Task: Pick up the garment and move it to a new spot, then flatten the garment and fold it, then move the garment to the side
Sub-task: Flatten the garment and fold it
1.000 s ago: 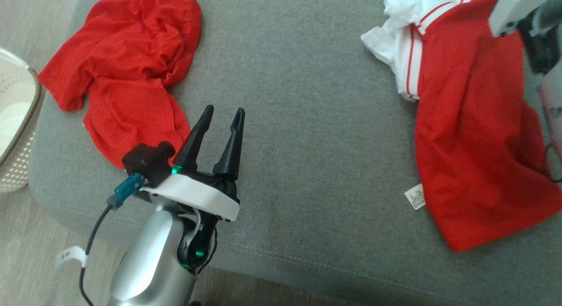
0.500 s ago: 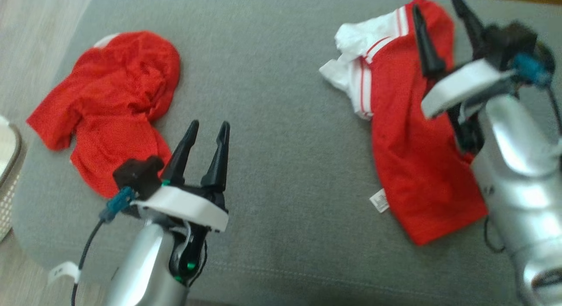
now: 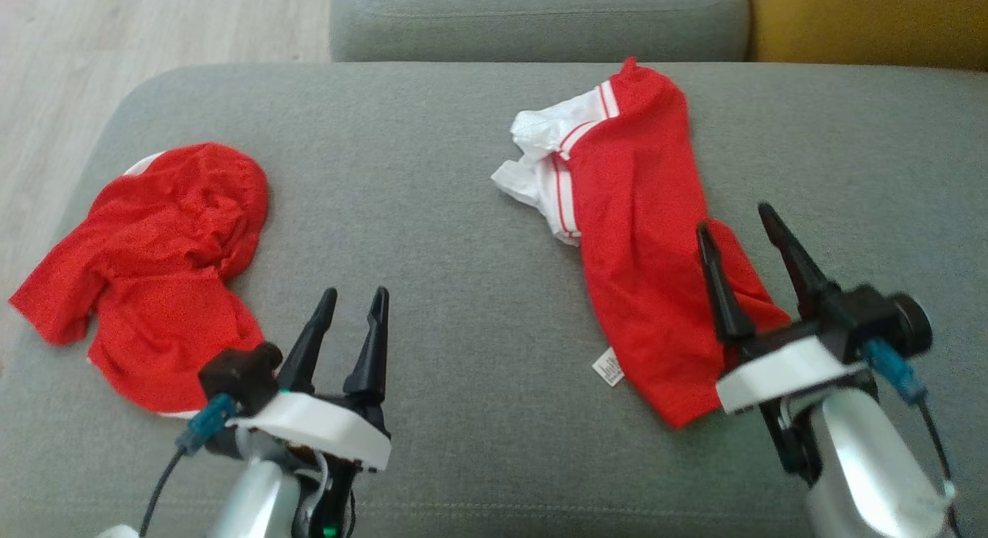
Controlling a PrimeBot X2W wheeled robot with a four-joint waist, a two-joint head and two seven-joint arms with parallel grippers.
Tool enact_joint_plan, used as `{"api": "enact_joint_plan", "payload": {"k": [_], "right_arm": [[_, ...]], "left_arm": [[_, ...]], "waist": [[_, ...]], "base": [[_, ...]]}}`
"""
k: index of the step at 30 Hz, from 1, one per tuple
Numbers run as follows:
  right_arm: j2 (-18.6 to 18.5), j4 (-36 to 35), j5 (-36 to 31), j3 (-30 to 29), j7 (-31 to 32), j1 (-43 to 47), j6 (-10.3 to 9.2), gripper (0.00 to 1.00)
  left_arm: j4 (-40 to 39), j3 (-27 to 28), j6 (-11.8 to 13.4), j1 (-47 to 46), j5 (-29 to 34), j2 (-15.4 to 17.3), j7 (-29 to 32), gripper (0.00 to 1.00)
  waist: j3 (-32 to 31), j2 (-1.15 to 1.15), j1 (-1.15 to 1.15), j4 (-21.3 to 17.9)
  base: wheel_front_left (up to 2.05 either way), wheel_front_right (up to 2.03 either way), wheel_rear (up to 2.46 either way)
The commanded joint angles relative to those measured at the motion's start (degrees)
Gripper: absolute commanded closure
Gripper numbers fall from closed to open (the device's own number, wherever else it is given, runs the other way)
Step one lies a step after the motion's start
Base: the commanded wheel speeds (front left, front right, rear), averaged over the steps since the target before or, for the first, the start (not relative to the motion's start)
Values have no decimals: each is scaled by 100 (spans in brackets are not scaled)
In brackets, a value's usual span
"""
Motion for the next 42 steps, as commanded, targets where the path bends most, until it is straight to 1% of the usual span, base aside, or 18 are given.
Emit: {"api": "enact_joint_plan", "payload": {"k": [1, 3, 8, 15, 18, 24, 32, 37, 38, 39, 40, 42], "right_arm": [[63, -318, -118, 20, -61, -43, 43, 0], [150, -520, -269, -73, -62, 297, 43, 0], [272, -707, -401, -122, -62, 551, 43, 0], [333, -623, -475, 131, -62, 637, 43, 0], [344, -362, -550, 315, -27, 650, 43, 0], [368, 402, -700, 506, 175, 600, 43, 0], [402, 1318, -974, 509, 208, 251, 43, 0], [416, 1874, -1040, 644, 247, -34, 43, 0], [417, 1999, -1048, 700, 286, -84, 43, 9], [418, 2087, -1089, 757, 280, -144, 43, 93], [419, 2138, -1107, 815, 245, -199, 43, 100], [421, 2125, -959, 970, 140, -289, 43, 100]], "left_arm": [[-171, 187, 9, -117, 87, 52, -70, 0], [-112, 180, -2, -34, 146, 52, -70, 0], [-105, 207, -14, -39, 159, 52, -70, 0], [-125, 153, -27, -101, 154, 52, -70, 0], [-100, 133, -36, -142, 149, 52, -70, 0], [-67, 151, -59, -230, 154, 52, -70, 0], [-70, 159, -93, -352, 160, 52, -70, 0], [-80, 127, -105, -454, 153, 52, -70, 0], [-75, 122, -108, -470, 151, 52, -70, 0], [-71, 115, -110, -485, 149, 52, -70, 0], [-63, 109, -111, -497, 147, 52, -70, 0], [-43, 110, -113, -512, 139, 52, -70, 0]], "waist": [[-37, 0, 0, -88], [-76, 0, 0, -170], [-71, 0, 0, -225], [72, 0, 0, -193], [166, 0, 0, -133], [383, 0, 0, 0], [615, 0, 0, 120], [748, 0, 0, 175], [762, 0, 0, 184], [771, 0, 0, 193], [773, 0, 0, 203], [758, 0, 0, 209]], "base": [[0, 0, 0], [0, 0, 0], [0, 0, 0], [0, 0, 0], [0, 0, 0], [0, 0, 0], [0, 0, 0], [0, 0, 0], [0, 0, 0], [0, 0, 0], [0, 0, 0], [0, 0, 0]]}}
